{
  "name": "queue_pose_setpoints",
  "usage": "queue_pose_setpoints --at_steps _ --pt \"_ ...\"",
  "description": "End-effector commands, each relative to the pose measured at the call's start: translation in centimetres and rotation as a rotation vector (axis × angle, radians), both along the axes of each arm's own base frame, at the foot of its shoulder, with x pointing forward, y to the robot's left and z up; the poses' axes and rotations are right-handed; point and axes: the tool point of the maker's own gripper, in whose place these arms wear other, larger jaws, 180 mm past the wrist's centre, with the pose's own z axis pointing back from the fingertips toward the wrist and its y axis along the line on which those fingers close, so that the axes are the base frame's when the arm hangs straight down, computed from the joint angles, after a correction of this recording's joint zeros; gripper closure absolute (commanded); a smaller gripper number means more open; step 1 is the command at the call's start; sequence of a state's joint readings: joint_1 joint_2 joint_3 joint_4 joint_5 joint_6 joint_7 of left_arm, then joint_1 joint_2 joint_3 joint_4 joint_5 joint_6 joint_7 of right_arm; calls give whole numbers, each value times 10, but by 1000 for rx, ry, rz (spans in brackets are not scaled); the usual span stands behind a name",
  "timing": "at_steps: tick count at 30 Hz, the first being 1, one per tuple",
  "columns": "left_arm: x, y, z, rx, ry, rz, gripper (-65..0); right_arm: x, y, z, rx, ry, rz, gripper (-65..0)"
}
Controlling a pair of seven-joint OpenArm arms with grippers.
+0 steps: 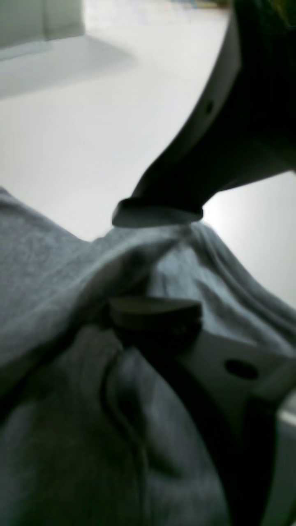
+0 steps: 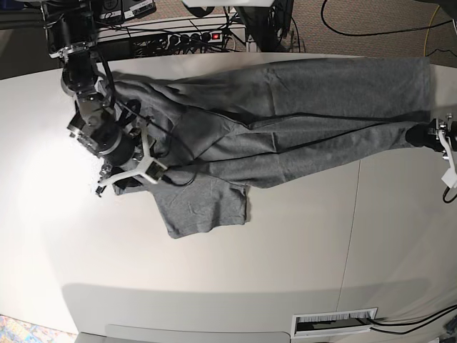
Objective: Fold the T-shirt properly
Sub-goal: 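Drag the gripped fabric with the right gripper toward the robot base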
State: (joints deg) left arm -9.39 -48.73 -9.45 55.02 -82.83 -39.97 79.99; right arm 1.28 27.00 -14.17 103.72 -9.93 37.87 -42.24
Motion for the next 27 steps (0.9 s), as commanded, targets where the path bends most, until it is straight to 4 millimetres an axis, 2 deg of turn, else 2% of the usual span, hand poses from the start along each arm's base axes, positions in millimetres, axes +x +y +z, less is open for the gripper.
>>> queue_pose_setpoints --at_steps 1,4,10,18,22,23,24,26,27 --pt "9 9 16 10 -42 7 0 12 -3 15 -41 -56 11 -286" --pt "9 9 16 10 -42 7 0 18 -9 17 -152 -84 20 -286" --pt "9 9 16 11 -42 6 0 26 -10 25 -167 -110 18 -286" --pt "9 9 16 11 -42 6 0 24 -33 6 -208 -46 -19 -286" --pt "10 9 17 7 -44 7 0 24 -35 5 -208 -46 -15 -280" --pt "10 9 17 7 -44 7 0 24 -35 5 -209 -44 -16 -243" --pt "10 9 17 8 -44 7 0 24 -36 5 -212 -43 -19 -180" --pt "10 9 17 8 -44 7 0 22 -40 6 -230 -37 -36 -19" --pt "10 9 17 8 -44 7 0 22 -41 8 -243 -37 -47 0"
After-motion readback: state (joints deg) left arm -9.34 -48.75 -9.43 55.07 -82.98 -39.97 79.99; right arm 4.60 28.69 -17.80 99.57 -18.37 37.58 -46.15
